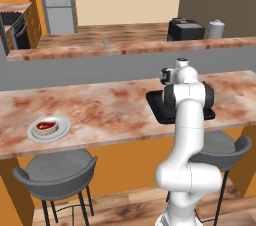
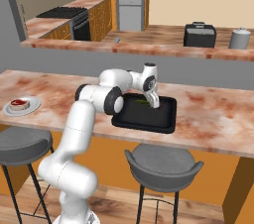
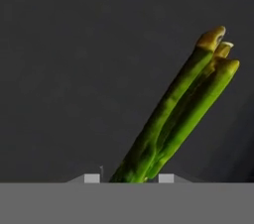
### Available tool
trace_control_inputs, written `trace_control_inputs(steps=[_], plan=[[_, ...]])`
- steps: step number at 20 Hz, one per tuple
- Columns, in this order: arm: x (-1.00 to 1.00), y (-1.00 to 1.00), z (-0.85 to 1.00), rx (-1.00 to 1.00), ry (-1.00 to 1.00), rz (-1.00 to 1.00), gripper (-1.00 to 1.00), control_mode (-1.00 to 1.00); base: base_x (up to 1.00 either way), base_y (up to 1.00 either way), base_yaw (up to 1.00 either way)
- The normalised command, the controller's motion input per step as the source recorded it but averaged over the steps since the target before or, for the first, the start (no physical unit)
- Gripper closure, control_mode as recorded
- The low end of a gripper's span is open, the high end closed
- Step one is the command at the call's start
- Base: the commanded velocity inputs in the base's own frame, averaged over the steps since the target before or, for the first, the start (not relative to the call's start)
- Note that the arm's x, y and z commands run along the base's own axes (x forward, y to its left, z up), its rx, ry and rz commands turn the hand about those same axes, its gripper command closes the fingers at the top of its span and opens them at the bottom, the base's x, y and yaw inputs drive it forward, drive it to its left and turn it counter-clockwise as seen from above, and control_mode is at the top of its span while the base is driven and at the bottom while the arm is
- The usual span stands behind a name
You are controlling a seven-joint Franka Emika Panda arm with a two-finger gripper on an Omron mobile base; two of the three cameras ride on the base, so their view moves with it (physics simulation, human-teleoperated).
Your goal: Create a steak meal by picking up the steak and asparagus from the tray and placing them on the plate. Leave the cherry on the tray.
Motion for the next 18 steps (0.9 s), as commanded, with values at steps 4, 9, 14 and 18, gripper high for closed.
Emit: trace_control_inputs(steps=[4, 9, 14, 18], plan=[[-0.06, 0.37, -0.03, 0.00, 0.00, 0.00, 1.00, -1.00, 0.00, 0.00, 0.00], [0.00, 0.45, 0.01, 0.00, 0.00, 0.00, 1.00, -1.00, 0.00, 0.00, 0.00], [-0.02, 0.29, 0.23, 0.00, -0.05, 0.00, 1.00, -1.00, 0.00, 0.00, 0.00], [-0.27, 0.16, 0.81, 0.00, -0.14, 0.00, 1.00, -1.00, 0.00, 0.00, 0.00]])
